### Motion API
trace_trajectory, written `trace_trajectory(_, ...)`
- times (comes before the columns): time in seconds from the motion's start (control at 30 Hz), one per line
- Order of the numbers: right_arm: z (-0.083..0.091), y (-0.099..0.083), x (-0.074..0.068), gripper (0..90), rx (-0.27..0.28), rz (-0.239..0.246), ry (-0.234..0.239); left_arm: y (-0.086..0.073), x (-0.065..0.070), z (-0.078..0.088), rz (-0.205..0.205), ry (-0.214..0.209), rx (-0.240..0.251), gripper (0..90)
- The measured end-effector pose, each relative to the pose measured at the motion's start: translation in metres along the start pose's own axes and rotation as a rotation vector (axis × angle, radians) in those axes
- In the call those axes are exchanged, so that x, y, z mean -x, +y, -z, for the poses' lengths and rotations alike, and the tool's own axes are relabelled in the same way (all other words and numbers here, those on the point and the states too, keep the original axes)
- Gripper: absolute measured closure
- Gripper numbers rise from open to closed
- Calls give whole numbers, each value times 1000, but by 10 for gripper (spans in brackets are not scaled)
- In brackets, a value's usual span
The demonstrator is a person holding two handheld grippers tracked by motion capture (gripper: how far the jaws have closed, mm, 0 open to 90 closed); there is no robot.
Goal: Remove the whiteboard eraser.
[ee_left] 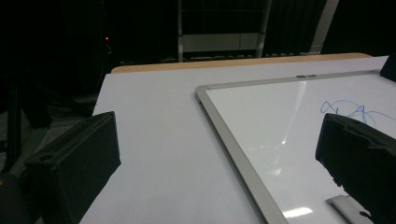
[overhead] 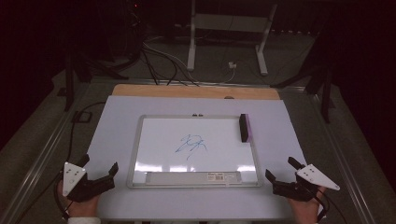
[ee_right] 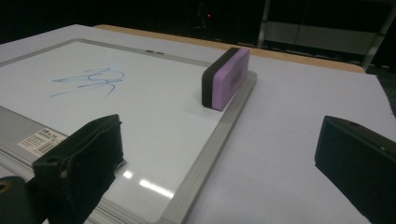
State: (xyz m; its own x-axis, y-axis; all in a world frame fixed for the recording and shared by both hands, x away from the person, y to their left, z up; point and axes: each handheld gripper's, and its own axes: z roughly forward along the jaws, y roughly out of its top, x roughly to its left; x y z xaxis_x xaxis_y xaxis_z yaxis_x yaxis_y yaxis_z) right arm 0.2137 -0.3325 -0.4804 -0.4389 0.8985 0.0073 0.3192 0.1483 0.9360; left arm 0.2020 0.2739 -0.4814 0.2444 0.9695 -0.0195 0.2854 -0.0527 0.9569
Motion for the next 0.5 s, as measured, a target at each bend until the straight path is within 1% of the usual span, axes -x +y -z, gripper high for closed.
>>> trace_trajectory(0.2, 2, 0, 1, 7, 1, -10, -2, 0, 0, 0, 3, 4, 0, 6)
trace_trajectory(0.37, 3, 1, -2, 7, 9, -20, 6, -2, -1, 0, 4, 9, -5, 6)
trace_trajectory(0.47, 5, 4, -3, 7, 25, -37, 16, -1, 0, 1, -2, 11, -10, 6)
trace_trajectory(0.5, 6, 5, -4, 7, 26, -35, 15, -2, 0, 0, -3, 12, -11, 6)
